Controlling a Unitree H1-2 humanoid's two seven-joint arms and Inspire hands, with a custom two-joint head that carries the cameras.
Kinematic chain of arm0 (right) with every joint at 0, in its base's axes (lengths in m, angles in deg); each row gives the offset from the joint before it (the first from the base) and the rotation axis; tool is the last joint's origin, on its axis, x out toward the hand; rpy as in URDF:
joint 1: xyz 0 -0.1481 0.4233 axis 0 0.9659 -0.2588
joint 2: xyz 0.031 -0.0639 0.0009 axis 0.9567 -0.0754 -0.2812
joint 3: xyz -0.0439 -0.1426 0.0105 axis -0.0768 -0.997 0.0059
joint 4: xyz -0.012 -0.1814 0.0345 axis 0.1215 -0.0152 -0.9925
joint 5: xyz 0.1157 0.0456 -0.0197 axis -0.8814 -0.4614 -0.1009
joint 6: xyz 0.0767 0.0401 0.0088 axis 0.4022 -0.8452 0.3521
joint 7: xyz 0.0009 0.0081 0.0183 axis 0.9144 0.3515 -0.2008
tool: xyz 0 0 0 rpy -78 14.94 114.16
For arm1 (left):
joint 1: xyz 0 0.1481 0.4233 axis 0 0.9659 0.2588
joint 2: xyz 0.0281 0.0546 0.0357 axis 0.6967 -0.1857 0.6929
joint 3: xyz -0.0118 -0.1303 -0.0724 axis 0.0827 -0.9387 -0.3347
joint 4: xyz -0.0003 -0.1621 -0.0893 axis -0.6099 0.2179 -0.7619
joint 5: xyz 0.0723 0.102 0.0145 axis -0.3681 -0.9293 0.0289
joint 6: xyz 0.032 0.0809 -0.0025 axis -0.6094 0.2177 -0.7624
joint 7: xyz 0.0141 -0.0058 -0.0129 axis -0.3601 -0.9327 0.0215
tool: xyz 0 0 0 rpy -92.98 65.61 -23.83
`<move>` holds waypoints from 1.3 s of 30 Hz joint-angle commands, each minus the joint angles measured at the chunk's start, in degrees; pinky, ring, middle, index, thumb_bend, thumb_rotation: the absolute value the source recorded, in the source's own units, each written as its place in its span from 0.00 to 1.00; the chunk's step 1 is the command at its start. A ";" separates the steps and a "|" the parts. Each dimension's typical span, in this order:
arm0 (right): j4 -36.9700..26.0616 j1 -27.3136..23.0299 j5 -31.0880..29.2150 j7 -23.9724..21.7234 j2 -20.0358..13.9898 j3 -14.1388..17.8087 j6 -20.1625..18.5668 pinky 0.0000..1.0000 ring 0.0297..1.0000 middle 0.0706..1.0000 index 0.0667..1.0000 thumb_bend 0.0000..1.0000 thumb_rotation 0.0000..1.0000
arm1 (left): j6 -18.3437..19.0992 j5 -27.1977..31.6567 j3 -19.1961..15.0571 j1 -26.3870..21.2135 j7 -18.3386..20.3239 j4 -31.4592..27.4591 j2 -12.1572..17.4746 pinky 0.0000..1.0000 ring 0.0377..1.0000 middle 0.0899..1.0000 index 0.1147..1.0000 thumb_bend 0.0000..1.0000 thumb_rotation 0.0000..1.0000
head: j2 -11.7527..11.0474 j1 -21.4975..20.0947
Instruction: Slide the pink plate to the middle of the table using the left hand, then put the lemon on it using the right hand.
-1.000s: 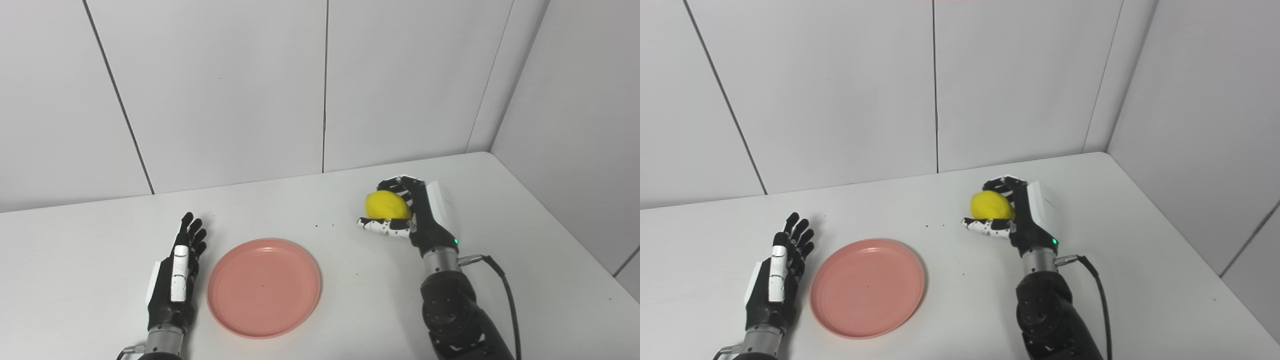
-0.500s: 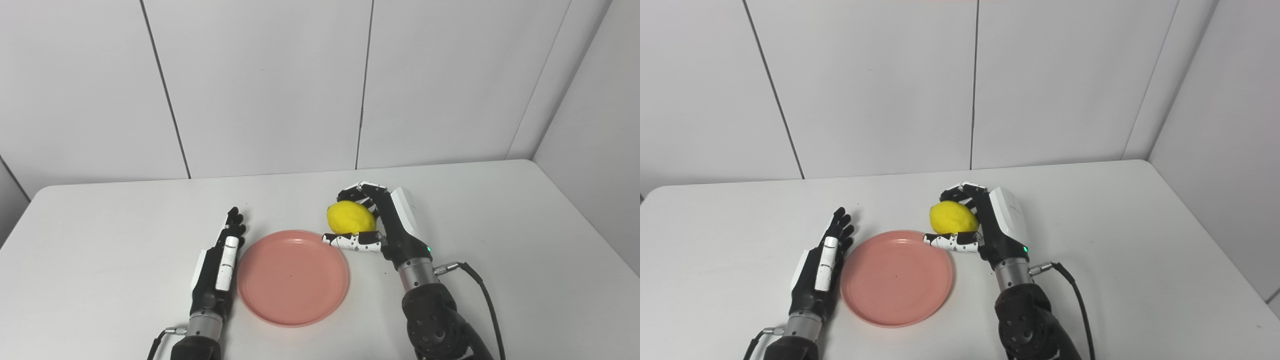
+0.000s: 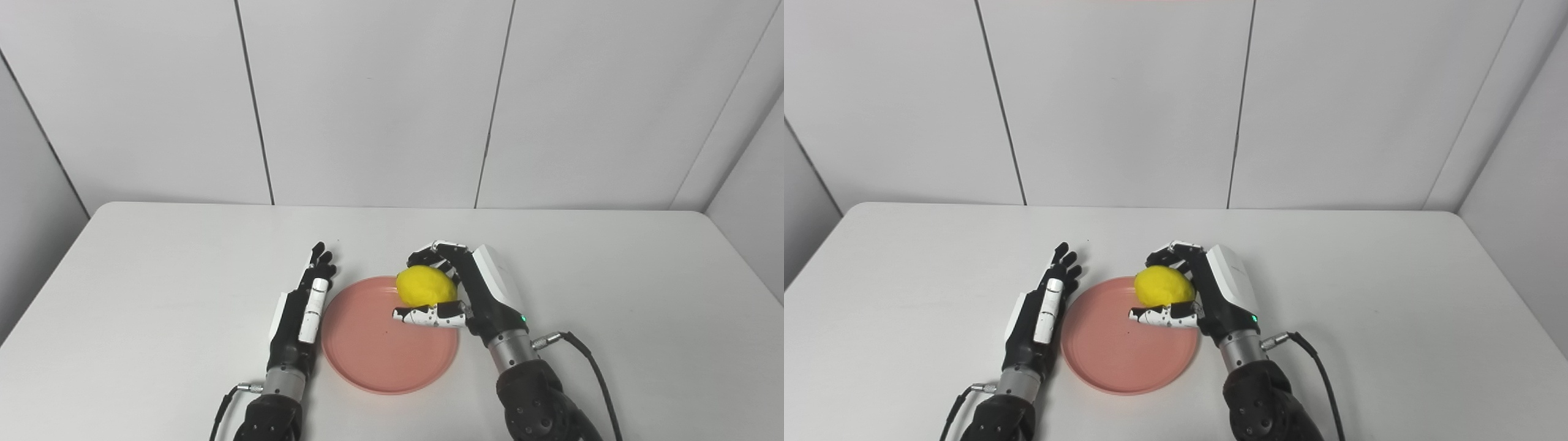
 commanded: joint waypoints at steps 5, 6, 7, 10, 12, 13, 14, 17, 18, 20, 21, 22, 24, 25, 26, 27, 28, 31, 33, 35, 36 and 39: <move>0.42 -2.69 0.42 -0.88 0.90 -1.26 3.64 0.19 0.43 0.41 0.48 0.52 0.00 | -0.66 -0.21 0.83 0.52 0.03 0.68 -1.02 0.96 0.95 0.97 0.96 0.63 1.00 | -0.12 1.40; 0.61 -2.70 0.30 -1.11 0.92 -1.45 3.58 0.20 0.43 0.41 0.48 0.52 0.00 | -0.85 -0.53 0.89 0.49 -0.23 0.81 -1.08 0.96 0.95 0.97 0.96 0.63 1.00 | -0.11 1.50; 0.85 -2.73 0.34 -1.27 1.03 -1.67 3.42 0.21 0.43 0.41 0.48 0.52 0.00 | -0.94 -0.27 0.81 0.46 -0.19 0.91 -1.20 0.95 0.95 0.97 0.96 0.63 1.00 | -0.10 1.51; 2.01 -2.96 0.95 -1.61 1.33 -2.48 3.19 0.21 0.43 0.41 0.48 0.52 0.00 | -1.38 -0.26 0.67 0.43 -0.60 1.17 -1.66 0.95 0.96 0.97 0.96 0.63 1.00 | 0.01 1.76; 2.92 -3.22 1.15 -1.75 1.30 -2.80 3.24 0.19 0.43 0.41 0.48 0.52 0.00 | -1.46 0.28 0.53 0.41 -0.48 1.26 -1.92 0.94 0.95 0.97 0.96 0.63 1.00 | 0.08 1.69; 3.49 -3.34 1.17 -1.74 1.23 -2.91 3.37 0.19 0.43 0.41 0.48 0.52 0.00 | -1.54 0.79 0.49 0.35 -0.15 1.33 -2.01 0.95 0.96 0.97 0.96 0.63 1.00 | 0.03 1.71; 4.13 -3.41 1.20 -1.62 1.15 -3.03 3.72 0.19 0.43 0.41 0.48 0.52 0.00 | -1.63 1.04 0.50 0.29 0.05 1.39 -2.07 0.96 0.97 0.98 0.97 0.63 1.00 | -0.01 1.75; 5.32 -3.49 1.24 -1.44 1.00 -3.18 4.56 0.19 0.43 0.41 0.48 0.51 0.00 | -1.80 0.81 0.76 0.13 0.08 1.59 -2.00 0.97 0.98 0.99 0.98 0.61 1.00 | -0.03 1.69; 5.69 -3.51 1.24 -1.50 0.95 -3.25 4.71 0.18 0.43 0.40 0.49 0.51 0.00 | -1.92 0.67 0.89 0.09 0.05 1.69 -1.92 0.97 0.98 0.99 0.98 0.61 1.00 | -0.04 1.62; 6.86 -3.58 1.18 -1.29 0.97 -3.35 5.69 0.16 0.43 0.39 0.50 0.51 0.00 | -2.26 0.96 0.78 0.00 -0.08 1.98 -2.08 0.97 0.98 0.99 0.98 0.62 1.00 | -0.08 1.29; 7.54 -3.64 1.10 -1.06 1.00 -3.42 6.49 0.16 0.43 0.39 0.50 0.51 0.00 | -2.36 1.16 0.65 -0.03 -0.16 2.11 -2.17 0.98 0.98 0.99 0.98 0.62 1.00 | -0.03 0.88; 7.99 -3.68 1.07 -0.92 1.04 -3.43 7.08 0.15 0.43 0.39 0.50 0.51 0.00 | -2.42 1.28 0.56 -0.06 -0.21 2.19 -2.23 0.97 0.98 0.99 0.98 0.62 1.00 | -0.03 0.88; 8.98 -3.75 1.65 -0.18 1.21 -3.59 8.28 0.15 0.43 0.39 0.50 0.51 0.00 | -2.29 0.82 0.58 -0.04 -0.58 2.07 -2.14 0.97 0.98 0.98 0.97 0.62 1.00 | 0.12 0.42; 9.33 -3.78 2.05 0.18 1.29 -3.71 8.63 0.15 0.43 0.39 0.50 0.51 0.00 | -2.22 0.62 0.60 0.01 -0.65 1.97 -2.06 0.96 0.97 0.98 0.97 0.62 1.00 | 0.09 0.15; 9.70 -3.78 2.57 0.61 1.34 -3.84 8.87 0.15 0.43 0.41 0.48 0.51 0.00 | -2.11 0.53 0.60 0.06 -0.64 1.86 -2.00 0.96 0.97 0.98 0.97 0.62 1.00 | 0.09 0.15; 9.95 -3.76 3.07 0.92 1.38 -3.93 9.01 0.14 0.43 0.43 0.46 0.52 0.00 | -2.01 0.58 0.58 0.11 -0.55 1.75 -1.94 0.97 0.97 0.98 0.97 0.62 1.00 | 0.21 0.01; 10.11 -3.75 3.39 1.09 1.42 -3.96 9.12 0.14 0.43 0.43 0.46 0.52 0.00 | -1.95 0.66 0.56 0.13 -0.46 1.69 -1.91 0.97 0.98 0.98 0.97 0.62 1.00 | 0.21 0.01; 10.63 -3.78 5.09 2.30 0.78 -4.41 10.17 0.13 0.40 0.44 0.46 0.52 0.00 | -2.32 0.51 0.55 0.24 -0.49 1.60 -1.72 0.96 0.97 0.98 0.97 0.62 1.00 | 0.26 -0.03; 10.79 -3.75 5.91 2.90 0.58 -4.47 10.72 0.13 0.39 0.45 0.46 0.52 0.00 | -2.35 0.65 0.56 0.27 -0.24 1.56 -1.53 0.95 0.96 0.97 0.96 0.62 1.00 | 0.28 -0.11; 10.98 -3.66 6.49 3.57 0.51 -4.38 11.68 0.14 0.39 0.46 0.46 0.52 0.00 | -2.01 0.90 0.49 0.30 -0.08 1.42 -1.49 0.95 0.97 0.97 0.97 0.63 1.00 | 0.37 -0.22; 11.34 -3.71 6.94 4.28 0.34 -4.44 12.61 0.21 0.39 0.47 0.46 0.51 0.00 | -1.90 0.55 0.52 0.34 -0.34 1.30 -1.48 0.95 0.96 0.97 0.96 0.64 1.00 | 0.37 -0.31; 11.79 -3.87 9.08 5.19 -0.27 -4.99 13.65 0.49 0.54 0.47 0.46 0.52 0.00 | -2.01 -0.13 0.49 0.42 -0.90 1.17 -1.47 0.95 0.95 0.97 0.95 0.64 1.00 | 0.38 -0.46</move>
